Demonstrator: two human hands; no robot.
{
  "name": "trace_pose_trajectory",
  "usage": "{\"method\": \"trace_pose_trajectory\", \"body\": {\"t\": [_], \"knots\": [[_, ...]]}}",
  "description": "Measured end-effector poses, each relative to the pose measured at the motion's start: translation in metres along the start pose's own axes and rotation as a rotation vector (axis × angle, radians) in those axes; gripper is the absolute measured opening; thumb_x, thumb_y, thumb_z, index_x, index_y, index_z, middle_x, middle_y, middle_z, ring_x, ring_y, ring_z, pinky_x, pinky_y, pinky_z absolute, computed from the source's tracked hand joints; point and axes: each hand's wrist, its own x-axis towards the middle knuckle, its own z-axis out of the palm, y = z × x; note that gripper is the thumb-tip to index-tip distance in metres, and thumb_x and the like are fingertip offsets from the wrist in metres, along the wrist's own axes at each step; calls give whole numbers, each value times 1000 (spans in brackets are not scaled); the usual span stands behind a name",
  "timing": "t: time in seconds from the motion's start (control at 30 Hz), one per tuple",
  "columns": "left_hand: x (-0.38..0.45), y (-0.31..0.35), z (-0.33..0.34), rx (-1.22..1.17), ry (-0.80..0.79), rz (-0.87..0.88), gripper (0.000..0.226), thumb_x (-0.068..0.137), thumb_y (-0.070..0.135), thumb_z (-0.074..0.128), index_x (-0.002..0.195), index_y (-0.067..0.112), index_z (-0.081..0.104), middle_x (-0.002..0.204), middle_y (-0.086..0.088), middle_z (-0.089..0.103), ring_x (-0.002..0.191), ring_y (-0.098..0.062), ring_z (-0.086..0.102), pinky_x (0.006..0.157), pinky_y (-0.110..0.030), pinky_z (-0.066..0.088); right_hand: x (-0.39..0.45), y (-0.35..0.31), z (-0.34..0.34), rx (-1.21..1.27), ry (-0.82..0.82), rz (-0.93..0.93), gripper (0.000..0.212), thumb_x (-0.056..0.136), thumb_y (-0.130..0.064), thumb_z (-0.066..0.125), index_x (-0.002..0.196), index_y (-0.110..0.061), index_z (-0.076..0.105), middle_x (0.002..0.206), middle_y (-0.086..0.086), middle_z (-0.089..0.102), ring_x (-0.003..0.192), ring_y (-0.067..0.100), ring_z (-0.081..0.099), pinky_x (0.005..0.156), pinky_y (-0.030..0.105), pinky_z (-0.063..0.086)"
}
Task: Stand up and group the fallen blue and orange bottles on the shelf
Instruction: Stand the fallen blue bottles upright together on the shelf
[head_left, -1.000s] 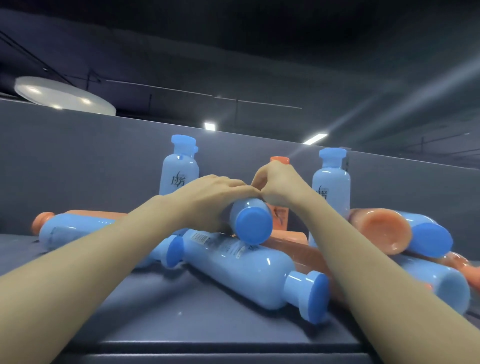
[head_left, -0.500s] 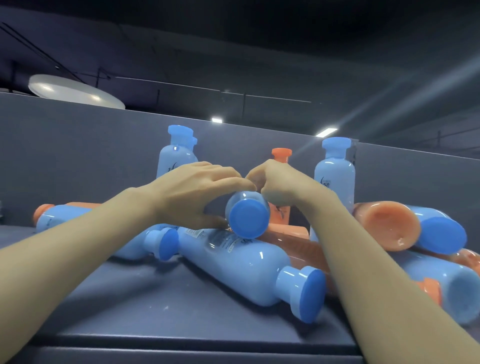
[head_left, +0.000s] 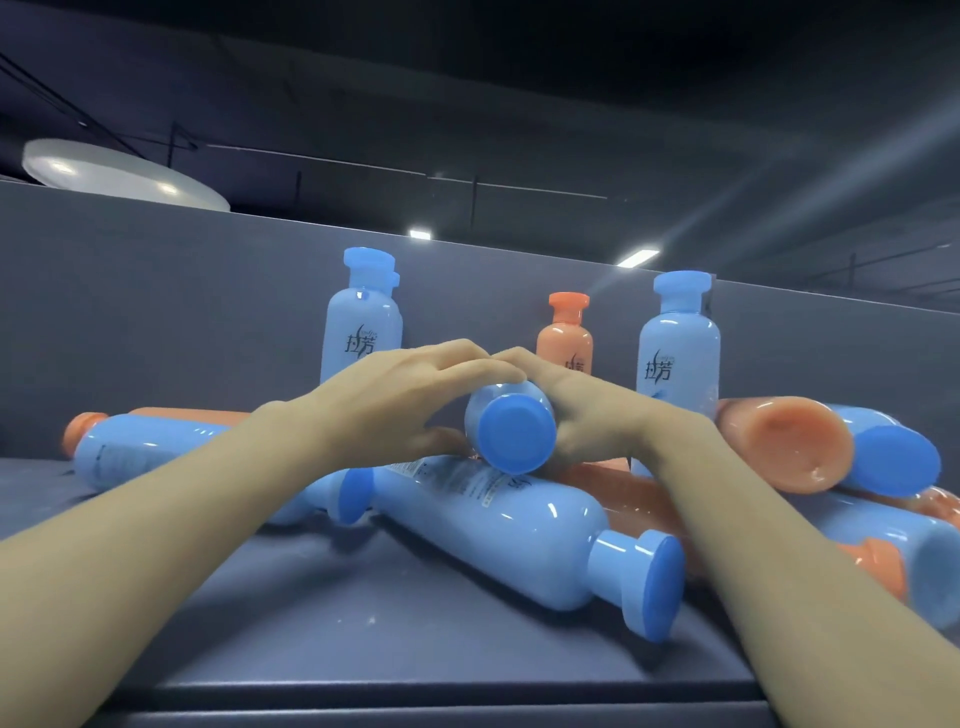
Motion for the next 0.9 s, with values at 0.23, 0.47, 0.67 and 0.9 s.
{"method": "trace_pose_trajectory", "body": {"t": [0.23, 0.47, 0.67, 0.9], "knots": [[-2, 9, 0, -152, -38, -114, 60, 76, 41, 57, 123, 49, 21, 126, 7, 48, 92, -18, 56, 73, -38, 51, -2, 6, 10, 69, 148, -87, 62, 74, -2, 73, 104, -48, 43, 99, -18, 56, 92, 4, 57, 81, 16, 45], [3, 12, 10, -372, -17, -271, 89, 77, 22, 75, 130, 56, 12, 125, 12, 33, 109, -12, 48, 90, -34, 46, 4, 15, 9, 118, 272, -84, 61, 59, -18, 76, 110, -41, 51, 105, -11, 62, 96, 9, 59, 87, 22, 50], [4, 9, 21, -602, -60, -513, 94, 77, 22, 74, 146, 34, 11, 134, 6, 33, 108, -5, 44, 82, -16, 34, 9, 15, 5, 208, 355, -12, 47, 51, -17, 74, 90, -36, 56, 76, -31, 57, 72, -11, 53, 63, 2, 40], [4, 8, 19, -718, -141, -631, 74, 80, 25, 71, 141, 31, 29, 139, 4, 37, 116, -6, 42, 83, -22, 42, 8, 12, 3, 351, 441, -47, 58, 57, -11, 78, 106, -29, 54, 100, -4, 60, 88, 8, 58, 70, 9, 48]]}}
